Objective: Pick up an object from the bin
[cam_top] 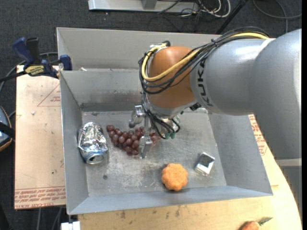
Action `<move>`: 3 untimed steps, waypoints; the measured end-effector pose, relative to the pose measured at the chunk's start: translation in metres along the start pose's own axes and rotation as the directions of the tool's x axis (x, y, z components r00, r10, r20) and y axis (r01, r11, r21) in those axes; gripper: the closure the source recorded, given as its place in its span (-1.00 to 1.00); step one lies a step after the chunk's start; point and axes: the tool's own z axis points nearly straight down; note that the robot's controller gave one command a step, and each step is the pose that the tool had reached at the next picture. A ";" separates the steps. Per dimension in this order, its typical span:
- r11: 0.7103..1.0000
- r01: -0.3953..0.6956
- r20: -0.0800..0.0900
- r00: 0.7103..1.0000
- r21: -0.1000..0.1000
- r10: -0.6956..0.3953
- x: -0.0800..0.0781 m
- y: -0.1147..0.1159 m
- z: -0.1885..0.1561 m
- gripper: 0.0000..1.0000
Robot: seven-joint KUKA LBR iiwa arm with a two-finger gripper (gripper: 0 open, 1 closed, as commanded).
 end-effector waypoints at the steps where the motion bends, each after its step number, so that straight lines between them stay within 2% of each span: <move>1: 0.999 0.039 0.006 0.999 -0.001 -0.039 -0.001 -0.015 0.046 -1.00; 2: 0.998 -0.055 0.014 0.998 -0.004 0.055 -0.012 -0.022 0.042 1.00; 3: 0.998 -0.055 0.014 0.998 -0.004 0.055 -0.012 -0.022 0.042 1.00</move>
Offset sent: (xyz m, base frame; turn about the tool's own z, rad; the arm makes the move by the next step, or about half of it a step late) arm 0.0103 -0.0236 -0.0501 0.0543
